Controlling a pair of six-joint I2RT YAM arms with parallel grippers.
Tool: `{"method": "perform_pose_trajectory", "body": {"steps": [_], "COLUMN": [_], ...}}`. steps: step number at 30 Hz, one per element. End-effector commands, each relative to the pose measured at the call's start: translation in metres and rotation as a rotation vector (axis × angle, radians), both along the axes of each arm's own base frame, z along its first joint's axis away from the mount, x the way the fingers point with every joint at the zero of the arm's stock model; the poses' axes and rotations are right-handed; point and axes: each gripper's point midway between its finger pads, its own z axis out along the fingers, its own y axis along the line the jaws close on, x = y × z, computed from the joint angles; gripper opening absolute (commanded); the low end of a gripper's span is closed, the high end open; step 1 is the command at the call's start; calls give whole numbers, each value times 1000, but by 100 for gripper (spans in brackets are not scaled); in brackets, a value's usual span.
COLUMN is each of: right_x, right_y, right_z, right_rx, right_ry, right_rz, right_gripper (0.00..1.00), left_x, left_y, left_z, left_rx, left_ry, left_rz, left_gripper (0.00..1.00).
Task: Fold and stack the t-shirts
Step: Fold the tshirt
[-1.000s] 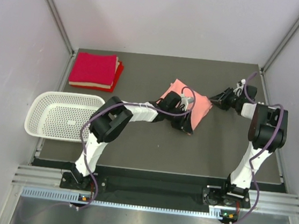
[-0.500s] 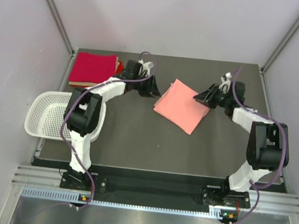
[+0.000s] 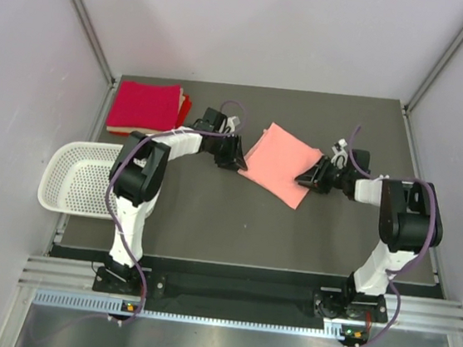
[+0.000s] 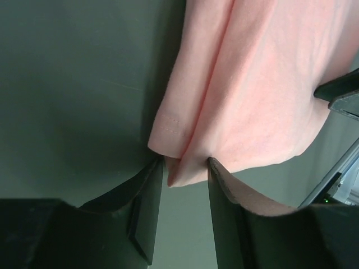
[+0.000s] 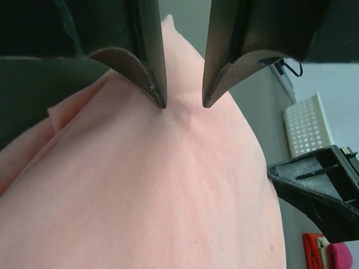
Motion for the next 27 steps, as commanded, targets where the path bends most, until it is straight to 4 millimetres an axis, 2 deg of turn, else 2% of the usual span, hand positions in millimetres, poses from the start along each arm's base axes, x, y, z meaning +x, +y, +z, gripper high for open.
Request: {"method": "perform_pose_trajectory", "body": {"steps": [1,3,5,6,7,9,10,11,12,13,14,15,16,18,19,22,24,26,27], "right_x": [8,6,2,1,-2,-2,-2,-8,-9,-8,-13,-13,-16,-21,-23,-27,-28,-24,-24], "right_y": [-7,-8,-8,-10,-12,-17,-20,-20,-20,-33,-35,-37,-40,-41,-42,-47,-48,-48,-49], "right_z": [27,38,57,65,76,91,108,110,119,132,136,143,152,157,162,154,143,133,125], "right_rx": [-57,-60,-63,-69,-80,-99,-103,-104,-106,-115,-120,-135,-148,-167,-176,-206,-219,-224,-229], "right_ry": [-111,-134,-164,-180,-190,-216,-262,-241,-259,-286,-281,-301,-321,-326,-338,-325,-307,-298,-286], "right_rz": [19,21,22,21,13,2,-7,-7,-4,-39,-42,-38,-46,-38,-39,-49,-47,-47,-44], "right_gripper": [33,34,35,35,36,36,36,36,37,37,37,38,38,39,40,41,41,43,45], "left_x": [3,0,-10,-12,-19,-28,-37,-44,-49,-62,-71,-76,-87,-94,-93,-73,-49,-32,-25], "left_y": [20,19,14,11,12,10,12,10,9,11,8,7,11,16,18,29,32,39,38], "left_z": [-5,-5,-5,1,-2,4,1,1,10,4,3,11,5,12,15,38,54,58,51], "left_rx": [74,58,22,1,-8,-25,-21,-20,-26,-14,3,-4,10,17,30,77,81,90,93], "left_ry": [6,18,34,30,38,43,67,74,73,100,104,104,132,134,128,56,-2,-15,-16], "left_rz": [27,18,-3,-2,-4,-6,-4,-9,5,10,11,31,42,82,96,139,149,155,119], "left_gripper": [44,42,31,18,14,7,1,0,0,0,0,0,3,29,36,45,50,53,54]}}
